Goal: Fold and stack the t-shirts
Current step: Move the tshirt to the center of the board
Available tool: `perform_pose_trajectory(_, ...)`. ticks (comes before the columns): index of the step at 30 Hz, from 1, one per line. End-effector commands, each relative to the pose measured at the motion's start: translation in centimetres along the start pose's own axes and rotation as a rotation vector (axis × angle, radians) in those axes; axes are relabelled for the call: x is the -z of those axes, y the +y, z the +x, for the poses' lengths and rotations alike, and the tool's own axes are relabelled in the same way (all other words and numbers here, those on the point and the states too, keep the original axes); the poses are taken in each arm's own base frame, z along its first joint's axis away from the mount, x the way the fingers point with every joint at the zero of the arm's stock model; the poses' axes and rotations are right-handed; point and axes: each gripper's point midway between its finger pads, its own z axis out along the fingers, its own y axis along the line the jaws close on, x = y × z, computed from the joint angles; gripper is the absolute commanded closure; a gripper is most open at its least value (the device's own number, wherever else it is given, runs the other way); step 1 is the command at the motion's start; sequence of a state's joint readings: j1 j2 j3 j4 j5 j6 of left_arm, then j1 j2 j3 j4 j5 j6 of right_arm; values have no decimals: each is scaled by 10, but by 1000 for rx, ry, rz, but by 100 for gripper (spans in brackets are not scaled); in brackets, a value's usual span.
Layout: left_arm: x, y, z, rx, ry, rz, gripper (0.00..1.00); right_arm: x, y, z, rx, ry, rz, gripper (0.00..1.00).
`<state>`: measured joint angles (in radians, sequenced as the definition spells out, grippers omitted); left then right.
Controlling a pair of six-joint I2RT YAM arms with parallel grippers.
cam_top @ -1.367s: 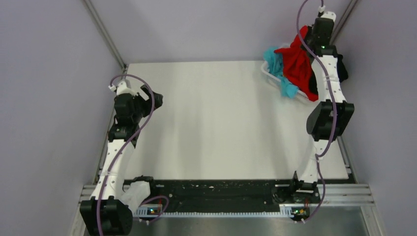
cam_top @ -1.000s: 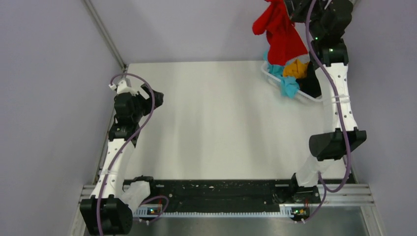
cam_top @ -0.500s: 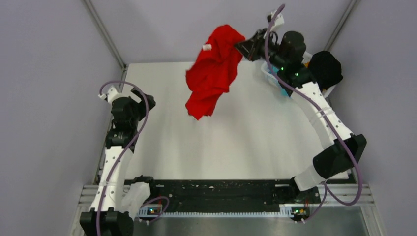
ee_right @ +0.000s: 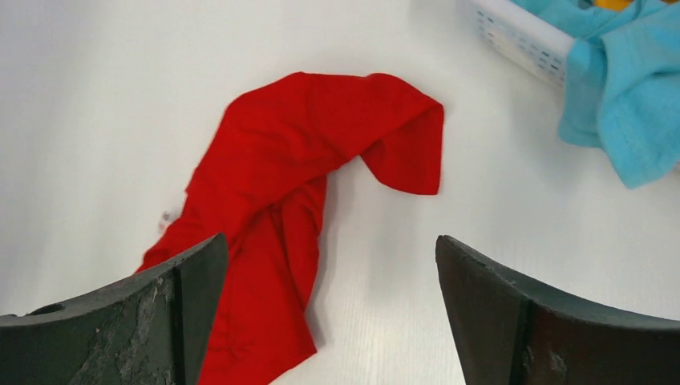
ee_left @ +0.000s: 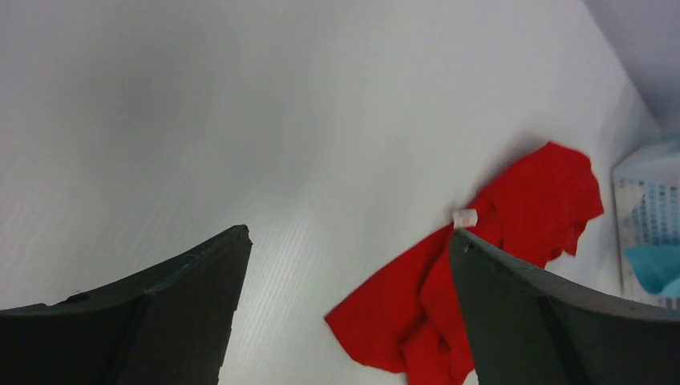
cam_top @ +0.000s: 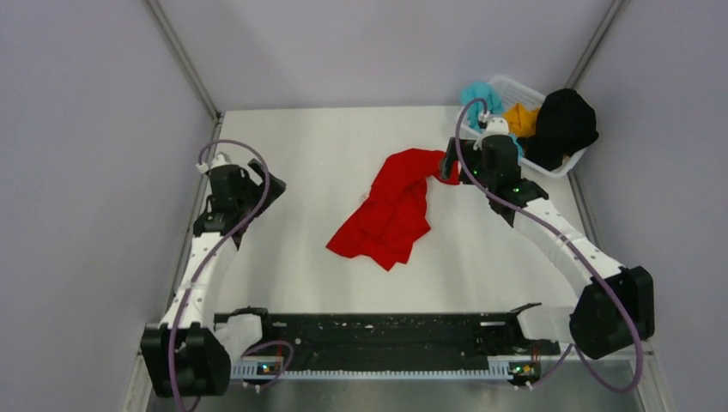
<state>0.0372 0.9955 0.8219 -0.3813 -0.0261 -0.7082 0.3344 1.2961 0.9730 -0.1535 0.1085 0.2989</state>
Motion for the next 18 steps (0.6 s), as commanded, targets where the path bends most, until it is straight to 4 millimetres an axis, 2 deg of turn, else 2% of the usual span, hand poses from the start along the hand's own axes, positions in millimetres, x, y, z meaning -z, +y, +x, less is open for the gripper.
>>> perform_pose_trajectory(1,-8,-25,62,-20,318,152,1,23,39,5,-11,25,-90,1)
perform_pose_trajectory(6,-11,-33,142,-136,575,155,3,19,107,65,137,165,-179,1)
perform_pose_trajectory(8,-11,-30,164,-152,643,133,7,10,128,88,201,210,-180,2)
perform_pose_trajectory(13,-8,-16,193,-153,711,75,8,-5,186,124,266,267,-266,7)
perform_pose_trajectory(18,-4,-2,208,-152,719,28,7,-44,206,125,167,255,-178,11)
